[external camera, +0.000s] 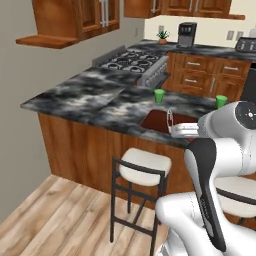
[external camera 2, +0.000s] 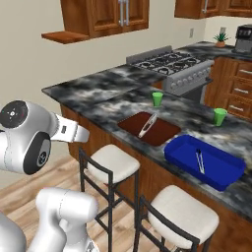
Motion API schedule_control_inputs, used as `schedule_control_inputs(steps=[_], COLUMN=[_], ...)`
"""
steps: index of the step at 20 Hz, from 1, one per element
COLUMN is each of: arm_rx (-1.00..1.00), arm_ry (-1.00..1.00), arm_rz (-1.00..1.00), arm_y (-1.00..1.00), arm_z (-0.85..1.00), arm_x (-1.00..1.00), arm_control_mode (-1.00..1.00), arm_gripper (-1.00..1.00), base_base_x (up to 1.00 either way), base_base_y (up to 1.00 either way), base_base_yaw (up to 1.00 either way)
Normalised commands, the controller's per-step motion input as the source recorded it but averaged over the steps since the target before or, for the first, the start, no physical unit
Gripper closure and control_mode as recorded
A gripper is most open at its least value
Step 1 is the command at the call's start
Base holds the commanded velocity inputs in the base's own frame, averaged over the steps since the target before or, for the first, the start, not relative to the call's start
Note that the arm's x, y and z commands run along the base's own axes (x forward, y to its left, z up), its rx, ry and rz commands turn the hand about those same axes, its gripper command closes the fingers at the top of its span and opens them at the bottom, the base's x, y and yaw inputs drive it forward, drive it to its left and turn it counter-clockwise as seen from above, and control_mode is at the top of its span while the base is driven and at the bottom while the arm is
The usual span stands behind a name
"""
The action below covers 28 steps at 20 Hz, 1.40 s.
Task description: Gather the onion and eggplant from the fridge and place them on a tray on the dining counter. Then gather the fish and chicken drumstick from the fridge and place them on the other tray.
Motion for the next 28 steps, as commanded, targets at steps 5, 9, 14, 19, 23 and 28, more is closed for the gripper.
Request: schedule_control_inputs(steps=[5,9,14,19,23,28], arm_rx=[0.0,0.0,0.0,0.0,0.0,0.0], arm_ry=[0.0,0.0,0.0,0.0,0.0,0.0], arm_rz=[0.0,0.0,0.0,0.0,0.0,0.0], arm_y=[0.0,0.0,0.0,0.0,0.0,0.0], arm_z=[0.0,0.0,0.0,0.0,0.0,0.0], arm_x=[0.0,0.0,0.0,0.0,0.0,0.0], arm_control_mode=[1.0,1.0,1.0,1.0,1.0,1.0], arm_gripper=[1.0,1.0,1.0,1.0,1.0,1.0], base_base_x=[0.13,0.08,0.05,0.05,0.06,0.07], base_base_y=[0.55,0.49,0.42,0.39,0.37,0.35], base_base_yaw=[-0.26,-0.27,-0.27,-0.27,-0.26,-0.26])
